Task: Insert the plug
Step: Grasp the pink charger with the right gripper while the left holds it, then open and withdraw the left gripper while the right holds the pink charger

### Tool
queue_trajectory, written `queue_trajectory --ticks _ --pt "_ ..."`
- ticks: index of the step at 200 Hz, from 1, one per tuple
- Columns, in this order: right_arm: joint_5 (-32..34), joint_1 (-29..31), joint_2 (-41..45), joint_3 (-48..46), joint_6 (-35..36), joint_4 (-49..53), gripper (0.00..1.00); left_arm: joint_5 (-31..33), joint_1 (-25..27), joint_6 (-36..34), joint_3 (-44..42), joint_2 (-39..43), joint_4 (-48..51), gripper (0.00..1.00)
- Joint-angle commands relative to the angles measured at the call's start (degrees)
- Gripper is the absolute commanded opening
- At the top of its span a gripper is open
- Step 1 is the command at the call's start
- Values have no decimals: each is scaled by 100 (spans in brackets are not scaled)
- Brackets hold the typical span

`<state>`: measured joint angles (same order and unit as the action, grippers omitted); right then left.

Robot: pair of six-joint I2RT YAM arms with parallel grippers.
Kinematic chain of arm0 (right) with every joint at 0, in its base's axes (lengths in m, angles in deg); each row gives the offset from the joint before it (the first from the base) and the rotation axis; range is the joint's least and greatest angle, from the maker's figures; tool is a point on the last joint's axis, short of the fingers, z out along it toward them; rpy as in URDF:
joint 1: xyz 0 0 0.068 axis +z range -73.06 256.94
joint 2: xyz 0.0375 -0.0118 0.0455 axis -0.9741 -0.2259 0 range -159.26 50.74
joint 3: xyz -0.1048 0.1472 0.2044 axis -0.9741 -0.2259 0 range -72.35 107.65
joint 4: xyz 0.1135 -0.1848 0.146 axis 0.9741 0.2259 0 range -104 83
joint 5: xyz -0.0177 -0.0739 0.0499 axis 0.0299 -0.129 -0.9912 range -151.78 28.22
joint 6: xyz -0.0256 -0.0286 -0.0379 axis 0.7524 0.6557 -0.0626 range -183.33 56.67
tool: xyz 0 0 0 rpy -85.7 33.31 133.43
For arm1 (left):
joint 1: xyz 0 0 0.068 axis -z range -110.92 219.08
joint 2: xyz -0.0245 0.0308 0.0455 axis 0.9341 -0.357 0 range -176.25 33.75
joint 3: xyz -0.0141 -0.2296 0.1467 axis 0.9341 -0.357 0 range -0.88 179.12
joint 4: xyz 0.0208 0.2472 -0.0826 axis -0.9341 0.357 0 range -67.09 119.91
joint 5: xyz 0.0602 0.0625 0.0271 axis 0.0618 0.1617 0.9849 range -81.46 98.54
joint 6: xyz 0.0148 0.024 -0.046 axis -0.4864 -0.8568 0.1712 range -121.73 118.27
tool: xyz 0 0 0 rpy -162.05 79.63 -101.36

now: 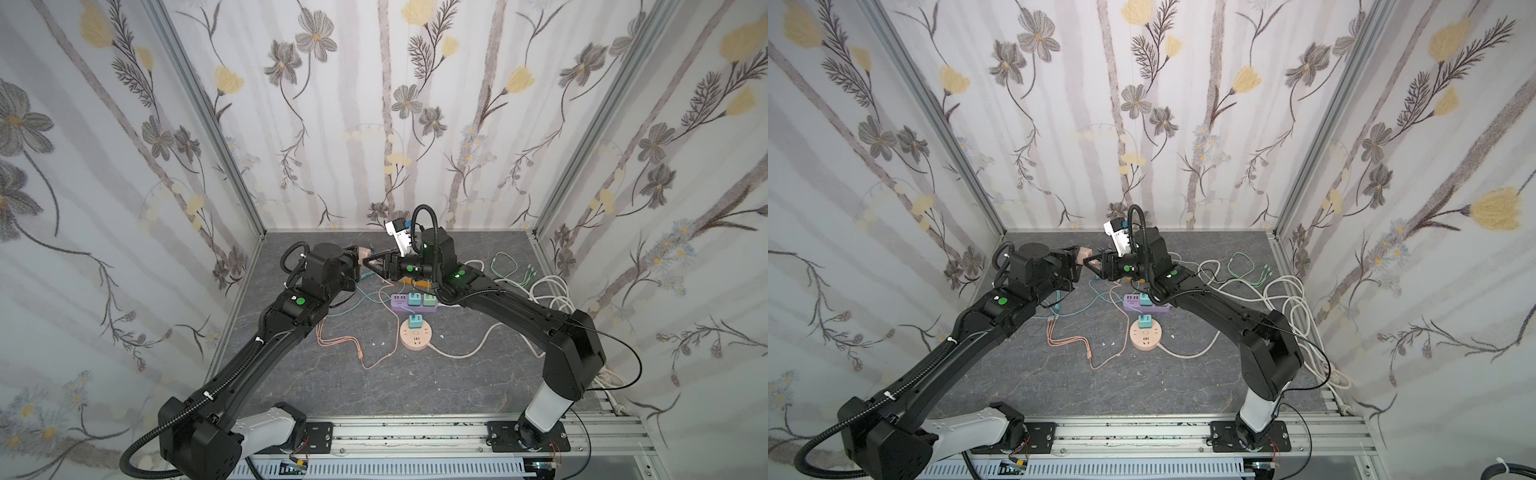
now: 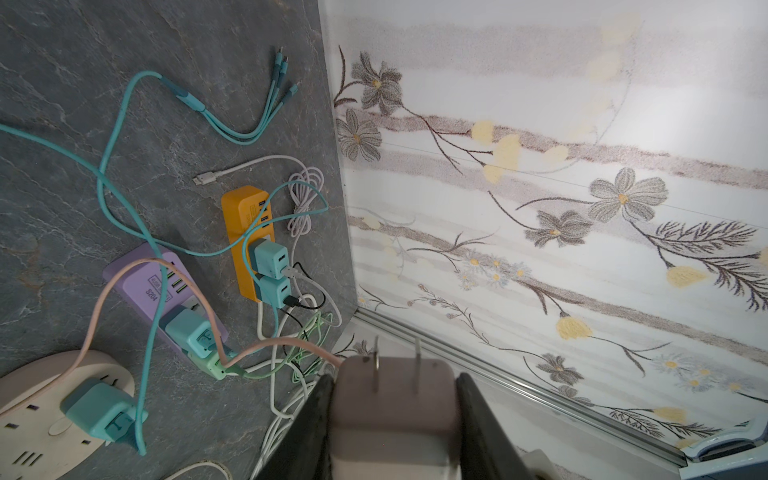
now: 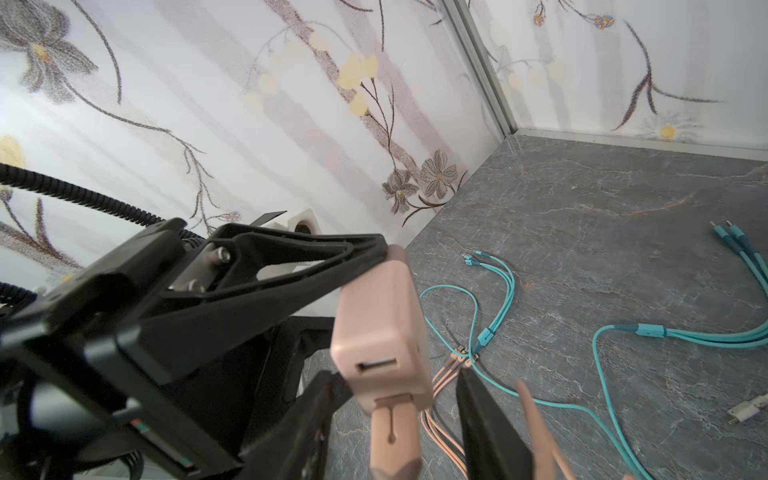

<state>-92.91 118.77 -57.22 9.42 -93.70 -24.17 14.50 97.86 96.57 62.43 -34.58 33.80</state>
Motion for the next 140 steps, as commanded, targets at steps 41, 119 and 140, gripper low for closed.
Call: queue_trajectory --ticks 41,119,140 --pt "-33 10 -198 370 202 153 42 -13 23 5 32 -40 -262 0" --pt "159 10 -61 505 563 825 0 128 23 -1207 214 -53 69 34" --pt "473 -41 141 290 526 969 0 879 40 -3334 188 104 565 89"
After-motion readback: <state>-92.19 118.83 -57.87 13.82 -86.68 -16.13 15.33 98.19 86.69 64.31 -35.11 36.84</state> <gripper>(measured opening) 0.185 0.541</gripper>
